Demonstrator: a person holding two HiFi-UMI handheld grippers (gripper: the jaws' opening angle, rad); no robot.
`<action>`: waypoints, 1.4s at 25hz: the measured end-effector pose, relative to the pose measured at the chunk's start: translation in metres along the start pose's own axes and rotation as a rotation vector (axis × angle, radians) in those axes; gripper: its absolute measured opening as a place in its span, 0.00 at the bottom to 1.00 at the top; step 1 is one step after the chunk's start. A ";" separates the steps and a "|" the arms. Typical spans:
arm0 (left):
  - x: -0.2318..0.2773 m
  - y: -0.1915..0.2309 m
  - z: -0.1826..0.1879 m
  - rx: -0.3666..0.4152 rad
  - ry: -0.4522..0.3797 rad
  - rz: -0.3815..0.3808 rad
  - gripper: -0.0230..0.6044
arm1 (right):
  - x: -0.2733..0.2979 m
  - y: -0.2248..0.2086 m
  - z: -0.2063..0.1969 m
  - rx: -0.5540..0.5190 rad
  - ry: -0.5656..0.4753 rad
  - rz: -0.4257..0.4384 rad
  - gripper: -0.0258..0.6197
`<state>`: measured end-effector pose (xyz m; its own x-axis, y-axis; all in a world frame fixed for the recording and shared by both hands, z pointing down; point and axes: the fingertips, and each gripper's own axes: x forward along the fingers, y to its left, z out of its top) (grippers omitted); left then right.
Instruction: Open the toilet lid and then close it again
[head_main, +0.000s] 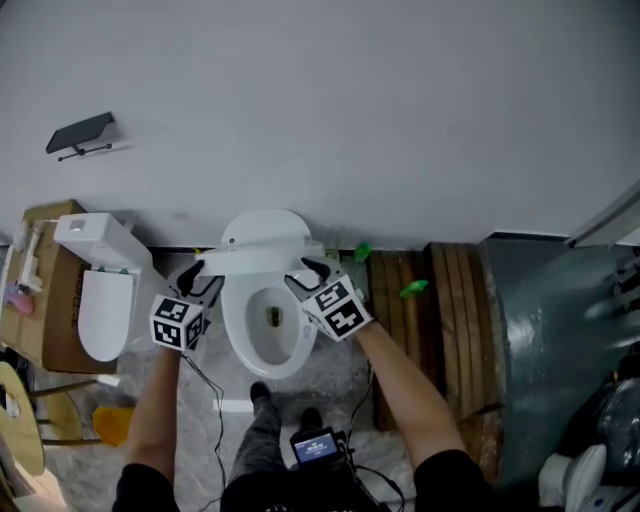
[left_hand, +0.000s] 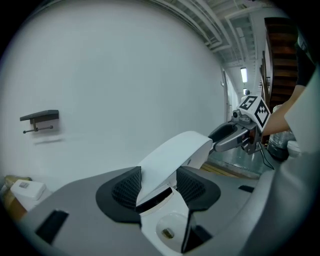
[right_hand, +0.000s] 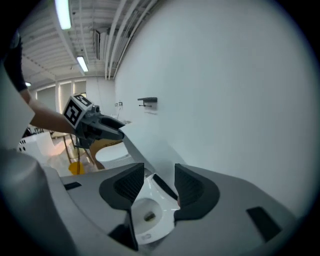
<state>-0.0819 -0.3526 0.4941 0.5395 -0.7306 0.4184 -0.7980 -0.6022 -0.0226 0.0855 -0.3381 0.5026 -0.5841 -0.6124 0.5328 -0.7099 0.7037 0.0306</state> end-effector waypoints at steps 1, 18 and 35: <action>0.003 0.004 0.004 0.001 -0.007 -0.007 0.38 | 0.004 -0.003 0.006 -0.019 0.000 -0.035 0.33; 0.047 0.062 0.067 0.011 -0.029 -0.108 0.36 | 0.052 -0.072 0.063 -0.018 0.060 -0.368 0.30; 0.123 0.128 0.117 0.069 -0.003 0.077 0.26 | 0.102 -0.164 0.116 0.022 0.029 -0.315 0.23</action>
<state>-0.0865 -0.5569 0.4368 0.4785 -0.7764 0.4102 -0.8165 -0.5653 -0.1174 0.0960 -0.5578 0.4539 -0.3229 -0.7882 0.5239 -0.8627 0.4728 0.1796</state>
